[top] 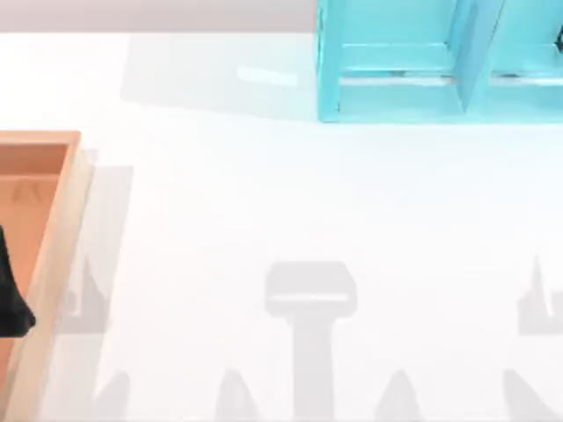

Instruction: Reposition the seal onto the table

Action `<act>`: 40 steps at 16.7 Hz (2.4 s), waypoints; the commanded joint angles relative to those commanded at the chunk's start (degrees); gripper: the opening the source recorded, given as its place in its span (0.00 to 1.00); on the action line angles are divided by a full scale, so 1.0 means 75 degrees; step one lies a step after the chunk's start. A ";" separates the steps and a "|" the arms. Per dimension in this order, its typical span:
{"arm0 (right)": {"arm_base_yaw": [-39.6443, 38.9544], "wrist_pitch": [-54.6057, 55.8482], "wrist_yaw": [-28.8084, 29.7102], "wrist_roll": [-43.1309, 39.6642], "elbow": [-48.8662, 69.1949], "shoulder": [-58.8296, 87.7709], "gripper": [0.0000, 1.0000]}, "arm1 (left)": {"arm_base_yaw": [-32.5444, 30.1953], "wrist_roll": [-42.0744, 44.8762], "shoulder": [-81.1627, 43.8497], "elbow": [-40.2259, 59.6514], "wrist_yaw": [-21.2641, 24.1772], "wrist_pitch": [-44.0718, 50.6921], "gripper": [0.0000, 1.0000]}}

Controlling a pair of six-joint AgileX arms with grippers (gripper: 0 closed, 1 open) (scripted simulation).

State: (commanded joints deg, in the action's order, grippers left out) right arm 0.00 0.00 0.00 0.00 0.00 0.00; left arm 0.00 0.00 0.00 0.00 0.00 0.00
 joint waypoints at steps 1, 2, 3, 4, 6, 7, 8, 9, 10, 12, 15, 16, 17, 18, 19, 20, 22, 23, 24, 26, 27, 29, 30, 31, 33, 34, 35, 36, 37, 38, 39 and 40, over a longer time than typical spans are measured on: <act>0.0000 0.0000 0.0000 0.0000 0.0000 0.0000 1.00 | 0.0000 0.0000 0.0000 0.0000 0.0000 0.0000 1.00; 0.0000 0.0000 0.0000 0.0000 0.0000 0.0000 1.00 | 0.0002 0.0002 -0.0007 0.0007 0.0000 0.0007 1.00; 0.0000 0.0000 0.0000 0.0000 0.0000 0.0000 1.00 | 0.0026 0.0028 -0.0090 0.0088 0.0000 0.0088 1.00; 0.0000 0.0000 0.0000 0.0000 0.0000 0.0000 1.00 | 0.0073 0.0076 -0.0254 0.0250 0.0000 0.0248 1.00; 0.0000 0.0000 0.0000 0.0000 0.0000 0.0000 1.00 | 0.0222 0.0233 -0.0827 0.0799 0.0000 0.0788 1.00; 0.0000 0.0000 0.0000 0.0000 0.0000 0.0000 1.00 | 0.0320 0.0336 -0.1234 0.1170 0.0001 0.1152 1.00; 0.0000 0.0000 0.0000 0.0000 0.0000 0.0000 1.00 | 0.0431 0.0453 -0.1721 0.1593 0.0001 0.1563 1.00; 0.0000 0.0000 0.0000 0.0000 0.0000 0.0000 1.00 | 0.0554 0.0581 -0.2288 0.2060 0.0001 0.2014 1.00; 0.0000 0.0000 0.0000 0.0000 0.0000 0.0000 1.00 | 0.0685 0.0718 -0.2924 0.2565 0.0001 0.2498 1.00; 0.0000 0.0000 0.0000 0.0000 0.0000 0.0000 1.00 | 0.0969 0.1017 -0.4343 0.3656 0.0002 0.3544 1.00; 0.0000 0.0000 0.0000 0.0000 0.0000 0.0000 1.00 | 0.1418 0.1487 -0.6591 0.5362 0.0003 0.5192 1.00; 0.0000 0.0000 0.0000 0.0000 0.0000 0.0000 1.00 | 0.1564 0.1641 -0.7331 0.5922 0.0003 0.5734 1.00; 0.0000 0.0000 0.0000 0.0000 0.0000 0.0000 1.00 | 0.1707 0.1791 -0.8051 0.6470 0.0003 0.6261 1.00; 0.0000 0.0000 0.0000 0.0000 0.0000 0.0000 1.00 | 0.1844 0.1935 -0.8743 0.6997 0.0003 0.6767 1.00; 0.0000 0.0000 0.0000 0.0000 0.0000 0.0000 1.00 | 0.1974 0.2071 -0.9399 0.7497 0.0004 0.7246 1.00; 0.0000 0.0000 0.0000 0.0000 0.0000 0.0000 1.00 | 0.2093 0.2197 -1.0009 0.7963 0.0004 0.7693 1.00; 0.0000 0.0000 0.0000 0.0000 0.0000 0.0000 1.00 | 0.2301 0.2414 -1.1048 0.8767 0.0004 0.8466 1.00; 0.0000 0.0000 0.0000 0.0000 0.0000 0.0000 1.00 | 0.2386 0.2503 -1.1461 0.9092 0.0004 0.8779 1.00; 0.0000 0.0000 0.0000 0.0000 0.0000 0.0000 1.00 | 0.2456 0.2577 -1.1794 0.9358 0.0004 0.9036 1.00; 0.0000 0.0000 0.0000 0.0000 0.0000 0.0000 1.00 | 0.2549 0.2674 -1.2217 0.9697 0.0005 0.9368 1.00; 0.0000 0.0000 0.0000 0.0000 0.0000 0.0000 1.00 | 0.2569 0.2696 -1.2307 0.9764 0.0005 0.9437 1.00; 0.0000 0.0000 0.0000 0.0000 0.0000 0.0000 1.00 | 0.2572 0.2699 -1.2321 0.9774 0.0005 0.9447 1.00; 0.0000 0.0000 0.0000 0.0000 0.0000 0.0000 1.00 | 0.2572 0.2699 -1.2321 0.9774 0.0005 0.9447 1.00; 0.0000 0.0000 0.0000 0.0000 0.0000 0.0000 1.00 | 0.2534 0.2690 -1.2297 0.9750 0.0003 0.9427 1.00; 0.0000 0.0000 0.0000 0.0000 0.0000 0.0000 1.00 | 0.2545 0.2684 -1.2340 0.9641 0.0004 0.9307 1.00; 0.0000 0.0000 0.0000 0.0000 0.0000 0.0000 1.00 | 0.2552 0.2684 -1.2395 0.9493 0.0004 0.9131 1.00; 0.0000 0.0000 0.0000 0.0000 0.0000 0.0000 1.00 | 0.2559 0.2686 -1.2470 0.9300 0.0005 0.8874 1.00; 0.0000 0.0000 0.0000 0.0000 0.0000 0.0000 1.00 | 0.2565 0.2691 -1.2561 0.9069 0.0005 0.8539 1.00; 0.0000 0.0000 0.0000 0.0000 0.0000 0.0000 1.00 | 0.2569 0.2700 -1.2666 0.8810 0.0005 0.8127 1.00; 0.0000 0.0000 0.0000 0.0000 0.0000 0.0000 1.00 | 0.2574 0.2709 -1.2780 0.8540 0.0005 0.7676 1.00; 0.0000 0.0000 0.0000 0.0000 0.0000 0.0000 1.00 | 0.2580 0.2717 -1.2892 0.8272 0.0005 0.7264 1.00; 0.0000 0.0000 0.0000 0.0000 0.0000 0.0000 1.00 | 0.2587 0.2724 -1.2993 0.8026 0.0006 0.6924 1.00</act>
State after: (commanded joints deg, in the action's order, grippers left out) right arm 0.00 0.00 0.00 0.00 0.00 0.00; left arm 19.41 20.43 -97.44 60.20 0.04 51.93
